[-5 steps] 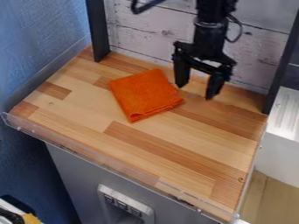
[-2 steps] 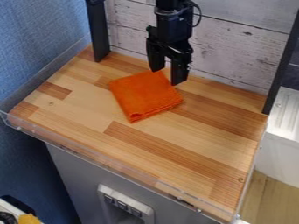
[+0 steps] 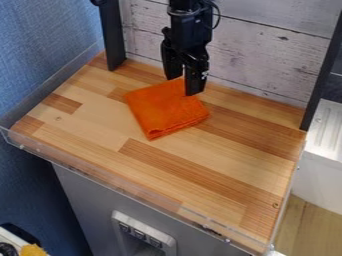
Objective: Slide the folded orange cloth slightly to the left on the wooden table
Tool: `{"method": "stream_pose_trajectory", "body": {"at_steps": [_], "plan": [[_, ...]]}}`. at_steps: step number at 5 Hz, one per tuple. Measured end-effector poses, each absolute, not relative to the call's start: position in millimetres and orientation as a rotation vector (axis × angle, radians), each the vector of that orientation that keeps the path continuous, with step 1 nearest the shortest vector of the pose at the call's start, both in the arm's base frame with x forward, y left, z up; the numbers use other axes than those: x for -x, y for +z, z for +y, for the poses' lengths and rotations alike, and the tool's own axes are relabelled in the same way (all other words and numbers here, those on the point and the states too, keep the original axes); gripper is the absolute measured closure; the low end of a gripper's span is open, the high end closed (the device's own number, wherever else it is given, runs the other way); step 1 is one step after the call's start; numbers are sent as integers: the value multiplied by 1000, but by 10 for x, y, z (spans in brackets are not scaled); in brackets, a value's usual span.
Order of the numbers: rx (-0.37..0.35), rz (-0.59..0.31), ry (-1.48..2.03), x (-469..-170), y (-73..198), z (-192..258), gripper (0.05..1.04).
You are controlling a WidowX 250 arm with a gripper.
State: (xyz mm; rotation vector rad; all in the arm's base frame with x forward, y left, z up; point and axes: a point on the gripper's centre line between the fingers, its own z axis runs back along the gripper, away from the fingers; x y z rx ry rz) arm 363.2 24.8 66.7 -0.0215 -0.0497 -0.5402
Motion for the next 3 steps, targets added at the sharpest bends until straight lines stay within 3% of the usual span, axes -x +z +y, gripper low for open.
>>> {"method": "stream_pose_trajectory", "body": {"at_steps": [2,3], "plan": [[23,-8,-593,-3648,764,309,114],[30,24,-604,-3639,727,359,388]]}}
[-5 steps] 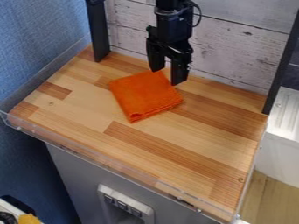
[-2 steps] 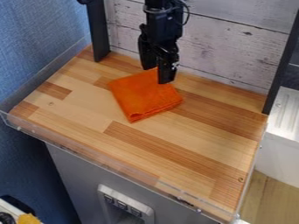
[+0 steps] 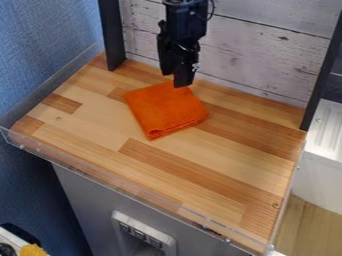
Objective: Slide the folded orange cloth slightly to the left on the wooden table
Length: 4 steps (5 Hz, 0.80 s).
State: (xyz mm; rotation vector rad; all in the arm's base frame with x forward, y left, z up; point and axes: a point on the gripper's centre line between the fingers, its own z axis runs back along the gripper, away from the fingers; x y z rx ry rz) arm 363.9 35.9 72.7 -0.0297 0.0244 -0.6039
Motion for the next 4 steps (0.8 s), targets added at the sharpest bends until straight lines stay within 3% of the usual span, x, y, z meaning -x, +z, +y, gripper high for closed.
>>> {"method": "stream_pose_trajectory", "body": {"at_steps": [1,2,3,4], "plan": [[16,20,-610,-3649,702,429,694],[6,33,-611,-3605,587,481,916],[-6,35,-599,-3555,481,497,1016],[-16,38,-587,-3547,347,518,1022]]}}
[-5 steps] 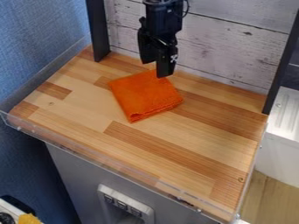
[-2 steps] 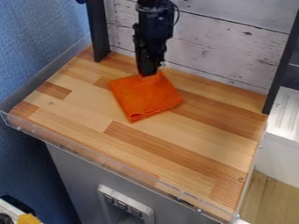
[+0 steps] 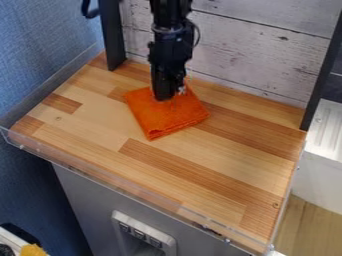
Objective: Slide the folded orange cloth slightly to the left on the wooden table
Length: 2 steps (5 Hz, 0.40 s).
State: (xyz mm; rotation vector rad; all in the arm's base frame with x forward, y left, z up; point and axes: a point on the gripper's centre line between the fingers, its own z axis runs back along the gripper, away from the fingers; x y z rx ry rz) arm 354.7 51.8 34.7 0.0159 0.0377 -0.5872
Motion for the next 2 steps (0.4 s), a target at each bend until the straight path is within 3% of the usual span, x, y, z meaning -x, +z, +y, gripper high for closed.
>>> {"method": "stream_pose_trajectory", "body": {"at_steps": [2], "plan": [[-31,15,-577,-3488,188,512,1022]]}}
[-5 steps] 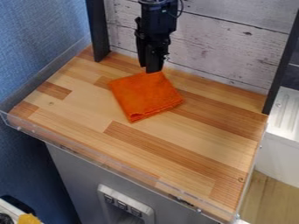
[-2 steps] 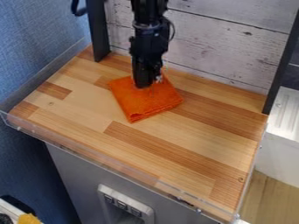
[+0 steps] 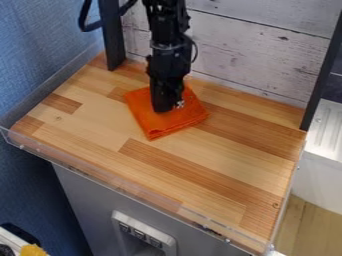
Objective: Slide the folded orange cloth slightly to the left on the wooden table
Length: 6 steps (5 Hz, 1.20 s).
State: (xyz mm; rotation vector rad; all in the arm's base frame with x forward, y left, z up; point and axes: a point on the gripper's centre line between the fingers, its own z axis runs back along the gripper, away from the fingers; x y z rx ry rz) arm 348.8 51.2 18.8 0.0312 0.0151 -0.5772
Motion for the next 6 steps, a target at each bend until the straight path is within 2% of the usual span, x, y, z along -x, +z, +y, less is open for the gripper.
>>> {"method": "stream_pose_trajectory", "body": {"at_steps": [2,4,6], "plan": [[-36,-15,-531,-3509,151,509,1025],[-10,-33,-359,-3514,178,622,1025],[8,-11,-193,-3519,158,760,1025]]}}
